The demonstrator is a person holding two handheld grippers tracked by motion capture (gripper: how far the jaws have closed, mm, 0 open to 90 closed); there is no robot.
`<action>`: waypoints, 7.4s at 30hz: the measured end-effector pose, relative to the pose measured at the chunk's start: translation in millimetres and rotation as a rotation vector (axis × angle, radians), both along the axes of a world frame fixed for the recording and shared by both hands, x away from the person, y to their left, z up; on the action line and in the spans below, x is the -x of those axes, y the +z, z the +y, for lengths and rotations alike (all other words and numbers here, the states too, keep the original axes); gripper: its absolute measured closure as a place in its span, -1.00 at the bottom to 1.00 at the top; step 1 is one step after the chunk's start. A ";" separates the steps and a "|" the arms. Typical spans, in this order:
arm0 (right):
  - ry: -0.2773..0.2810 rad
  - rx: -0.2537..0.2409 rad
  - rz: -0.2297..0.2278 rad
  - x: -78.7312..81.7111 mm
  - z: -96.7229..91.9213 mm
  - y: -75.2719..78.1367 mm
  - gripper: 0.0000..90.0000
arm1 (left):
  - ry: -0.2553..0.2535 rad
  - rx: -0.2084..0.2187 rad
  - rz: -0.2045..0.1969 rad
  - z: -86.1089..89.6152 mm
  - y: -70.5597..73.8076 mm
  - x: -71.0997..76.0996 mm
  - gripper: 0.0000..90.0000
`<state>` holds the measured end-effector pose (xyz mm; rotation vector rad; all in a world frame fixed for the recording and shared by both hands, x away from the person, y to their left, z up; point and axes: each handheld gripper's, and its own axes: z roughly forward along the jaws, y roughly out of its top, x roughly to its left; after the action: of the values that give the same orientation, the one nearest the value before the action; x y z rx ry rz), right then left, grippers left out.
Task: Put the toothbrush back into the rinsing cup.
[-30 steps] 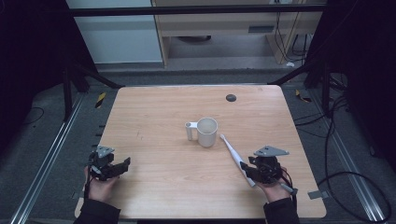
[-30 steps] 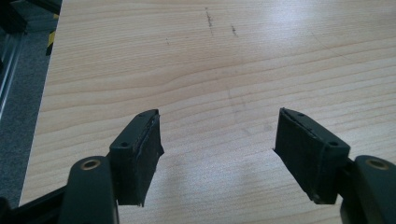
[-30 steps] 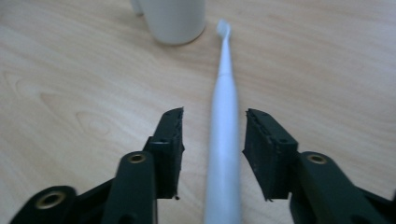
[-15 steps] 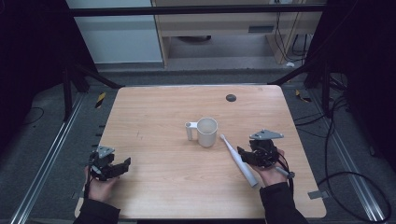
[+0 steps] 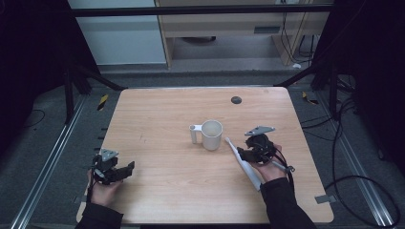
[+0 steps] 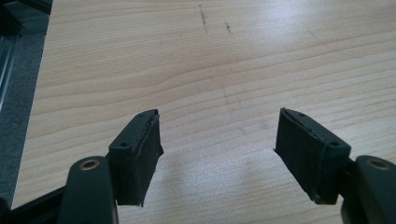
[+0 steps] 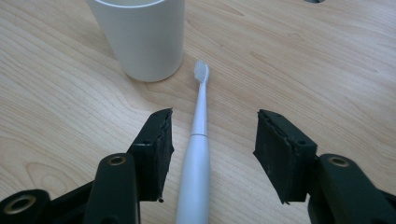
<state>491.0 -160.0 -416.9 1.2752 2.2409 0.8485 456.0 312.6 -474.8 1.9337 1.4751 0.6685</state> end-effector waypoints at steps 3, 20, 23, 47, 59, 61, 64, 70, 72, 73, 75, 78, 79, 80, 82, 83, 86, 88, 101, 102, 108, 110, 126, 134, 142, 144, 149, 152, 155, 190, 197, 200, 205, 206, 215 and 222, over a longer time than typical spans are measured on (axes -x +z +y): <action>0.010 0.019 0.017 -6.5 5.3 -2.6 0.06 | 0.000 0.001 0.002 -0.2 -0.4 -0.2 -0.33; 0.009 0.053 0.144 -22.7 11.9 -26.0 0.18 | -0.006 -0.003 0.013 -0.9 -1.9 -1.2 -0.33; 0.015 0.062 0.172 -24.7 14.4 -29.3 0.21 | -0.007 -0.004 0.015 -0.9 -2.1 -1.3 -0.33; 0.005 0.093 0.285 -33.2 14.3 -50.9 0.28 | -0.008 -0.006 0.021 -1.1 -2.9 -1.9 -0.33; 0.001 0.114 0.323 -35.4 16.0 -56.2 0.41 | -0.008 -0.007 0.022 -1.0 -2.9 -2.0 -0.33; 0.001 0.122 0.322 -35.8 15.8 -56.1 0.41 | -0.008 -0.007 0.022 -1.0 -2.9 -1.9 -0.34; -0.004 0.123 0.328 -36.0 16.5 -55.8 0.45 | -0.009 -0.007 0.023 -1.3 -2.9 -2.0 -0.33; -0.014 0.127 0.348 -37.0 17.4 -54.5 0.49 | -0.008 -0.007 0.024 -1.2 -2.9 -2.0 -0.33; -0.022 0.125 0.353 -36.7 17.6 -53.9 0.50 | -0.008 -0.007 0.024 -1.1 -2.9 -2.1 -0.33; -0.017 0.116 0.344 -36.1 15.8 -52.0 0.50 | -0.009 -0.007 0.023 -1.2 -2.8 -2.0 -0.33; -0.027 0.101 0.334 -34.8 14.0 -48.4 0.50 | -0.009 -0.007 0.023 -1.4 -2.8 -2.0 -0.33; -0.031 0.069 0.298 -31.7 9.4 -40.3 0.50 | -0.010 -0.008 0.023 -1.7 -2.6 -2.0 -0.33; -0.036 0.058 0.293 -30.7 8.5 -37.7 0.50 | -0.010 -0.008 0.023 -1.7 -2.6 -2.0 -0.33; -0.036 0.058 0.293 -30.7 8.5 -37.7 0.50 | -0.010 -0.008 0.023 -1.8 -2.6 -2.0 -0.33; -0.036 0.025 0.260 -27.1 5.1 -30.7 0.50 | -0.011 -0.008 0.023 -2.1 -2.7 -2.1 -0.34; -0.037 -0.002 0.238 -23.5 2.4 -24.7 0.51 | -0.011 -0.008 0.023 -2.3 -2.7 -2.1 -0.33; -0.035 -0.036 0.198 -18.8 -1.0 -17.7 0.51 | -0.011 -0.009 0.022 -2.8 -2.3 -2.0 -0.33; -0.040 -0.046 0.185 -17.0 -2.0 -15.2 0.51 | -0.011 -0.009 0.022 -2.8 -2.3 -1.9 -0.34; -0.043 -0.180 0.005 4.3 -16.6 15.1 0.51 | -0.011 -0.008 0.019 -3.8 -2.0 -2.0 -0.33; -0.044 -0.206 -0.039 6.6 -18.3 18.4 0.51 | -0.011 -0.008 0.018 -3.8 -1.9 -1.9 -0.33; -0.054 -0.280 -0.144 10.4 -21.6 25.2 0.51 | -0.010 -0.008 0.016 -3.7 -1.8 -1.8 -0.34; -0.068 -0.313 -0.196 11.3 -21.9 28.7 0.51 | -0.010 -0.008 0.015 -3.6 -1.7 -1.8 -0.33; -0.080 -0.413 -0.359 3.8 -6.0 45.2 0.51 | -0.011 -0.008 0.012 -2.9 -1.7 -1.9 -0.34; -0.092 -0.469 -0.423 -1.2 -1.3 60.1 0.51 | -0.012 -0.010 0.011 -2.9 -2.0 -2.1 -0.33; -0.101 -0.507 -0.464 -12.8 3.4 72.2 0.51 | -0.012 -0.010 0.010 -3.2 -2.0 -2.7 -0.33; -0.102 -0.516 -0.465 -14.5 4.1 73.1 0.51 | -0.012 -0.009 0.008 -3.4 -1.8 -2.8 -0.34; -0.105 -0.571 -0.473 -25.3 11.7 74.4 0.50 | -0.012 -0.008 0.003 -3.1 -1.3 -2.5 -0.33; -0.103 -0.578 -0.472 -28.4 15.2 75.3 0.50 | -0.012 -0.007 0.003 -3.1 -1.5 -2.7 -0.33; -0.098 -0.587 -0.477 -35.1 23.0 77.1 0.50 | -0.014 -0.008 0.000 -3.4 -1.1 -2.4 -0.33; -0.087 -0.449 -0.288 -81.2 77.0 20.8 0.50 | -0.018 -0.011 -0.008 -3.7 -0.3 -1.9 -0.33; -0.074 -0.388 -0.226 -84.2 84.2 11.6 0.50 | -0.019 -0.011 -0.007 -3.7 -0.3 -1.9 -0.33; -0.071 -0.363 -0.204 -85.6 85.3 8.2 0.50 | -0.019 -0.012 -0.007 -3.8 -0.4 -1.8 -0.33; -0.072 -0.344 -0.194 -87.1 85.0 6.3 0.50 | -0.018 -0.011 -0.007 -3.6 -0.4 -1.9 -0.33; -0.073 -0.340 -0.193 -87.2 85.0 6.2 0.49 | -0.019 -0.011 -0.007 -3.6 -0.4 -1.9 -0.33; -0.087 -0.330 -0.192 -86.6 81.4 0.1 0.48 | -0.020 -0.013 -0.006 -3.9 -0.3 -1.7 -0.33; -0.090 -0.332 -0.214 -85.3 75.9 -0.7 0.34 | -0.022 -0.014 -0.006 -4.3 -0.5 -1.8 -0.33</action>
<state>576.3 -84.1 -417.7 1.3419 1.9158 1.2968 457.8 308.3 -475.3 1.9537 1.4474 0.6764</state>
